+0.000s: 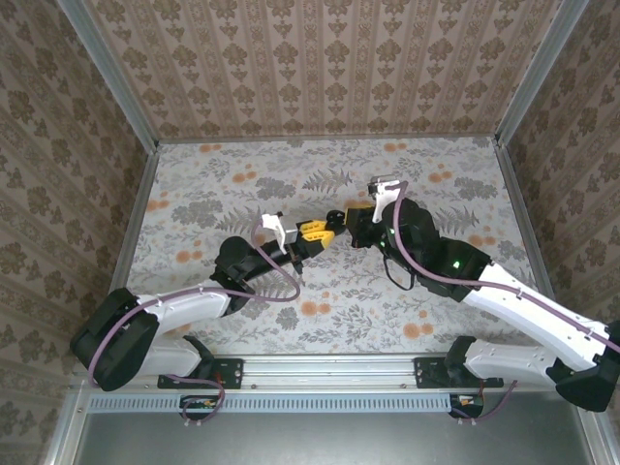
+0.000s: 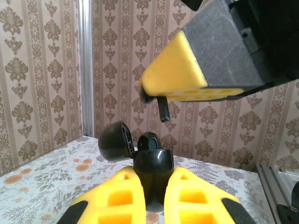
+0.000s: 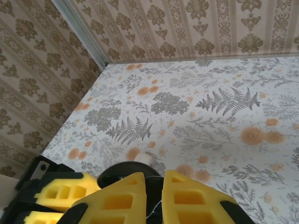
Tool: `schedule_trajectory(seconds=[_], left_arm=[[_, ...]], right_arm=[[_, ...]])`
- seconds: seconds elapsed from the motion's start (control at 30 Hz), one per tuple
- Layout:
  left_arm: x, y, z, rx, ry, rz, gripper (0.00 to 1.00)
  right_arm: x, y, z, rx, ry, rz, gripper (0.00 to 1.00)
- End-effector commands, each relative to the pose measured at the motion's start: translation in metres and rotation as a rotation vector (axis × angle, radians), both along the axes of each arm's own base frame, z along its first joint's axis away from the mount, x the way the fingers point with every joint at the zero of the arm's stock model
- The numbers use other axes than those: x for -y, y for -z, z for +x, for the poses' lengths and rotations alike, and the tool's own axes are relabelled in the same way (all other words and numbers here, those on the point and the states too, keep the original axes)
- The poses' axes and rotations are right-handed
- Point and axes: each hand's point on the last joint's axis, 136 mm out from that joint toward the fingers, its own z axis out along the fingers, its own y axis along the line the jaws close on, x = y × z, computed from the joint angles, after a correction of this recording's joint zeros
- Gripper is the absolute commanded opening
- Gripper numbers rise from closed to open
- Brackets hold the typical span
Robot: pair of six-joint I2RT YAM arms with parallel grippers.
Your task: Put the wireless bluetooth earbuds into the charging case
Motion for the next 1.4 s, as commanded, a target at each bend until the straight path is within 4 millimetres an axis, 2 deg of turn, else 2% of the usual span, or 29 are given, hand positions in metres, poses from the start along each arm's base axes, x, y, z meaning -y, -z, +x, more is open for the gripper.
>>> schedule_trajectory(seconds=[0.0, 0.57, 0.83, 1.2, 1.37], left_arm=[[-0.002, -0.026, -0.001, 0.020, 0.000, -0.082, 0.00], [0.000, -0.029, 0.001, 0.000, 0.004, -0.100, 0.00], [0.002, -0.027, 0.003, -0.003, 0.003, -0.095, 0.00], [0.004, -0.024, 0.003, -0.003, 0.011, -0.087, 0.00], [0.002, -0.025, 0.002, 0.004, 0.004, -0.089, 0.00]], right_arm=[[0.000, 0.002, 0.007, 0.038, 0.027, -0.029, 0.11], [-0.010, 0.011, 0.012, 0.034, 0.010, -0.065, 0.11], [-0.015, 0.005, 0.008, 0.017, -0.020, -0.038, 0.11], [-0.022, 0.009, 0.003, -0.040, -0.061, -0.045, 0.11], [-0.024, 0.020, -0.001, -0.087, -0.074, -0.058, 0.11]])
